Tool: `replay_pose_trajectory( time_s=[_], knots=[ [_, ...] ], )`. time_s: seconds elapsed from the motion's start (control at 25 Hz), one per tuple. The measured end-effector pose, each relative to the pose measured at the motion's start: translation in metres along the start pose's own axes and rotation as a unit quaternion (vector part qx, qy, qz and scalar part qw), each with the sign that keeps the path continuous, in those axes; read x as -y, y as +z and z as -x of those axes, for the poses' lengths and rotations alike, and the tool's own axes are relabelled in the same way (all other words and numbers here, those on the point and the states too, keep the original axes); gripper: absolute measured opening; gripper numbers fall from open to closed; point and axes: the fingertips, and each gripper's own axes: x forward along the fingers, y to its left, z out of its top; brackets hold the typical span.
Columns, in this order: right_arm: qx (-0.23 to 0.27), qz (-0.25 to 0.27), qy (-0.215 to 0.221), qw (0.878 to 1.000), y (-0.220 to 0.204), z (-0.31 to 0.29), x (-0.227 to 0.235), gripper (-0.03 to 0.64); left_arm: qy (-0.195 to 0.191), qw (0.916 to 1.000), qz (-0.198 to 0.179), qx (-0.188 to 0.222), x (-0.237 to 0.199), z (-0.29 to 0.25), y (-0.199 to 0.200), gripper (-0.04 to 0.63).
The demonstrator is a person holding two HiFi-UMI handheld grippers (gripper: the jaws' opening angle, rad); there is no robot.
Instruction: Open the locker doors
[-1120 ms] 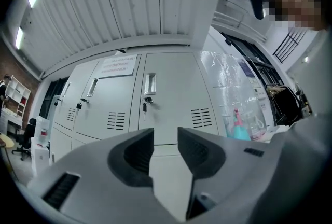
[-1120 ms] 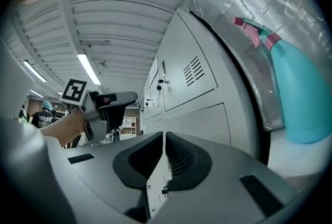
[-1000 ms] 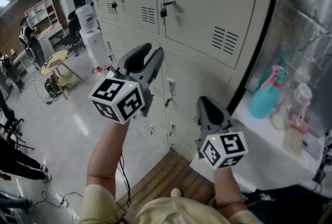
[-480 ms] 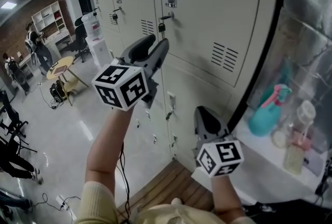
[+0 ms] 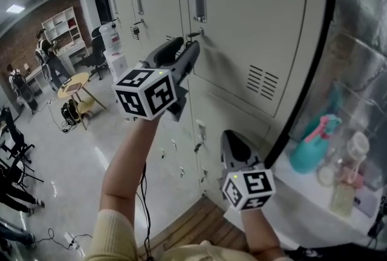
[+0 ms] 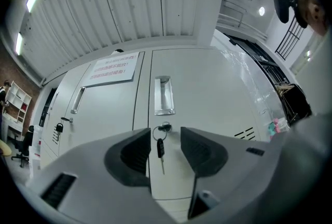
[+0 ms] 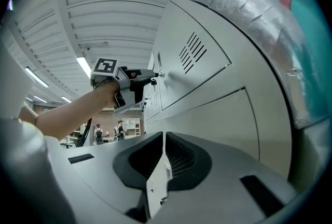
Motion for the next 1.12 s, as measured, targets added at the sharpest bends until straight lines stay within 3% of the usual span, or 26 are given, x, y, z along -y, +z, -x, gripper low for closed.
replay_pose_trajectory(
  time_s=[0.44, 0.84, 0.96, 1.12],
  knots=[
    [-0.015, 0.003, 0.001, 1.0, -0.016, -0.032, -0.008, -0.006, -0.018, 0.9997, -0.013, -0.007, -0.006, -0.013, 0.009, 0.164],
    [-0.025, 0.005, 0.006, 1.0, -0.029, -0.045, -0.014, -0.006, -0.044, 0.9981, -0.011, -0.041, -0.002, -0.027, 0.007, 0.161],
    [-0.032, 0.002, 0.0, 0.999, -0.032, -0.041, -0.013, -0.006, -0.046, 0.9978, -0.013, -0.046, -0.005, -0.028, 0.009, 0.106],
    [-0.035, 0.002, -0.005, 0.999, -0.035, -0.036, -0.009, -0.006, -0.047, 0.9977, -0.014, -0.048, -0.003, -0.028, 0.008, 0.097]
  ],
)
